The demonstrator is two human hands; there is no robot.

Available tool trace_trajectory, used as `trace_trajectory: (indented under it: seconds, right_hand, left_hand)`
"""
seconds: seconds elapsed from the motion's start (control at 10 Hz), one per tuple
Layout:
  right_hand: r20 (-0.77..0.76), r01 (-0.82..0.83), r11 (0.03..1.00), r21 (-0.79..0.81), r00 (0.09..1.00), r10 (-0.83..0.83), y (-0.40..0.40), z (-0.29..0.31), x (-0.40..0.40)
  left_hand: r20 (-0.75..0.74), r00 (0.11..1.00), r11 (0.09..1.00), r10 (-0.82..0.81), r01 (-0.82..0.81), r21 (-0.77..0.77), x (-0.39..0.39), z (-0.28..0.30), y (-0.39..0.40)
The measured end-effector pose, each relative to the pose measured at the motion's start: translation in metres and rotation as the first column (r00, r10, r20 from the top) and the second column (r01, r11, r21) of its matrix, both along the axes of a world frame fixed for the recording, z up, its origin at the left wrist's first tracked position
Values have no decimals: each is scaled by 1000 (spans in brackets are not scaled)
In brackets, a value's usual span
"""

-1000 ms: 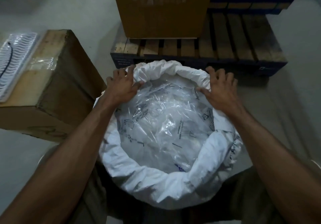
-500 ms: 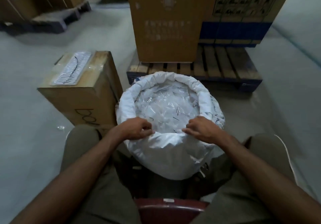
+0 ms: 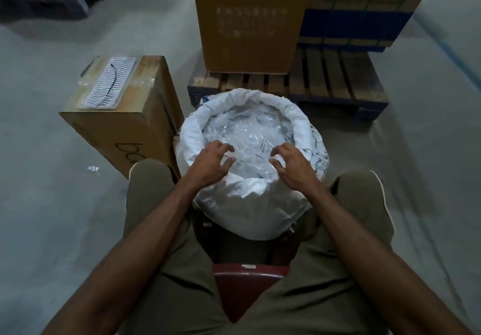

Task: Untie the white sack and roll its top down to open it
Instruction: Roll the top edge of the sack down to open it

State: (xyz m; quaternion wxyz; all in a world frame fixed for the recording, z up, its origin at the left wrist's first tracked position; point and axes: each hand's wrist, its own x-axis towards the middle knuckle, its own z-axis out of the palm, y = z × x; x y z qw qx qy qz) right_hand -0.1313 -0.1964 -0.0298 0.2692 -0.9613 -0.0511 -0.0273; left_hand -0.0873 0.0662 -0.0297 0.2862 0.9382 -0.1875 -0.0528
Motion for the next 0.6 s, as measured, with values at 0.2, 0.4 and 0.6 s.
trace_trajectory:
  seconds: [0.2, 0.4, 0.6]
  right_hand:
    - [45, 64, 997, 30, 997, -66, 19, -5, 50]
    - [-2, 67, 998, -19, 998, -67, 19, -4, 92]
    - [-272, 33, 997, -73, 961, -52, 11, 45, 84]
  left_hand:
    - [-88, 989, 975, 120, -134, -177, 40, -17, -34]
    - [-31, 997, 992, 69, -72, -102, 69, -8, -47]
    - [-209, 977, 996, 34, -17, 86, 75, 45, -38]
